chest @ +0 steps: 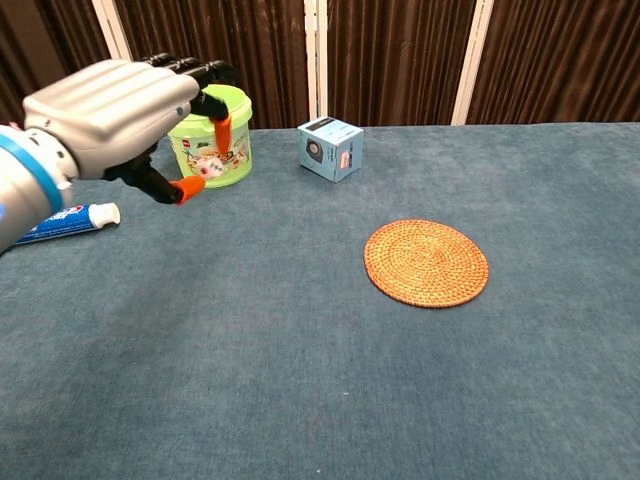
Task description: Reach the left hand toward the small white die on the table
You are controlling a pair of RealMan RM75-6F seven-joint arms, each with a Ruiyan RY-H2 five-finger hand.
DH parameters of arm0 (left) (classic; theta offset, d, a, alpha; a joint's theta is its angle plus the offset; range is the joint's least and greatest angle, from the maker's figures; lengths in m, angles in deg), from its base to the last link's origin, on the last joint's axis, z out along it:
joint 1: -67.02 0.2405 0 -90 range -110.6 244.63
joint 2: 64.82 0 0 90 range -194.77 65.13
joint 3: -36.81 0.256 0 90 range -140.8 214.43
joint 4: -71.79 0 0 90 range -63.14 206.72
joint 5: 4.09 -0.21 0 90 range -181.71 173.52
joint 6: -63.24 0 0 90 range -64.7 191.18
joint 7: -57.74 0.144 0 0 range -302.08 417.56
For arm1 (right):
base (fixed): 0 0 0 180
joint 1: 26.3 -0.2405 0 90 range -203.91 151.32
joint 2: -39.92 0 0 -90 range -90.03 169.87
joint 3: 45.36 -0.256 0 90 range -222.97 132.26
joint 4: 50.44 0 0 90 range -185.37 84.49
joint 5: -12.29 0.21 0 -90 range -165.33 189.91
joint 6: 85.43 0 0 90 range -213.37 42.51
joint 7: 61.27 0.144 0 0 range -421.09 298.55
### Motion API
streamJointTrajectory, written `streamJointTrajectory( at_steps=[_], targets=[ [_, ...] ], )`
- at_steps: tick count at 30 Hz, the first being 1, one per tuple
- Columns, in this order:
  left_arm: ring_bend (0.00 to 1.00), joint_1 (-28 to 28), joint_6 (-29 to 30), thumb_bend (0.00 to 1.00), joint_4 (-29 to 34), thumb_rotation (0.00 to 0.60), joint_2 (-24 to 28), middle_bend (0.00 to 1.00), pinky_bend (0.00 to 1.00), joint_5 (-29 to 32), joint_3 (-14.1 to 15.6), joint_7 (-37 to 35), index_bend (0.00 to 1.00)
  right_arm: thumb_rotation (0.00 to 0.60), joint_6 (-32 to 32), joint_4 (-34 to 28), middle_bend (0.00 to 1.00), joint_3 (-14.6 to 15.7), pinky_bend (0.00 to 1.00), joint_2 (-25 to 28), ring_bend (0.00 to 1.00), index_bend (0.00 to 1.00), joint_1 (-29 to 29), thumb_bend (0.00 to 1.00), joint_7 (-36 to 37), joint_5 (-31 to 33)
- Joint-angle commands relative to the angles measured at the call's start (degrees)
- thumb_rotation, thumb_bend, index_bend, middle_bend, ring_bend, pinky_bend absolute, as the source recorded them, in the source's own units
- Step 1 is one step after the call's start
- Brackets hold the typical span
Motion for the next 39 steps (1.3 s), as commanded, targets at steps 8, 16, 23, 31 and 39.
streamJointTrajectory(
  at_steps=[8, 16, 23, 31, 39],
  targets=[
    [0.00, 3.7, 3.3, 0.33, 0.6, 0.600, 4.5, 0.00, 0.00, -6.3, 2.3, -7.1, 0.10, 0.600, -0.1, 0.0, 0.00, -0.1, 0.00, 0.0, 0.00, 0.00, 0.0, 0.07, 0.1, 0.2],
    [0.00, 12.9, 12.5, 0.33, -0.6, 0.600, 8.5, 0.00, 0.00, -13.4, 9.2, -15.6, 0.10, 0.600, -0.6, 0.0, 0.00, -0.3, 0.00, 0.1, 0.00, 0.00, -0.1, 0.07, 0.2, 0.8],
    [0.00, 21.9, 19.0, 0.33, -3.5, 0.600, 14.7, 0.00, 0.00, -17.1, 15.3, -23.6, 0.08, 0.600, -1.1, 0.3, 0.00, -0.5, 0.00, -0.7, 0.00, 0.00, -0.2, 0.07, -1.0, 1.2],
    [0.00, 28.6, 22.6, 0.32, -7.1, 0.600, 16.5, 0.00, 0.00, -16.8, 16.3, -30.2, 0.05, 0.600, -0.7, 0.4, 0.00, -1.0, 0.00, -0.9, 0.00, 0.00, -0.2, 0.07, -1.3, 1.6],
    [0.00, 30.0, 22.3, 0.32, -5.3, 0.600, 18.2, 0.00, 0.00, -17.0, 14.7, -33.3, 0.05, 0.600, -1.1, 0.9, 0.00, -1.0, 0.00, -1.5, 0.00, 0.00, -0.3, 0.07, -2.2, 1.6]
  ],
)
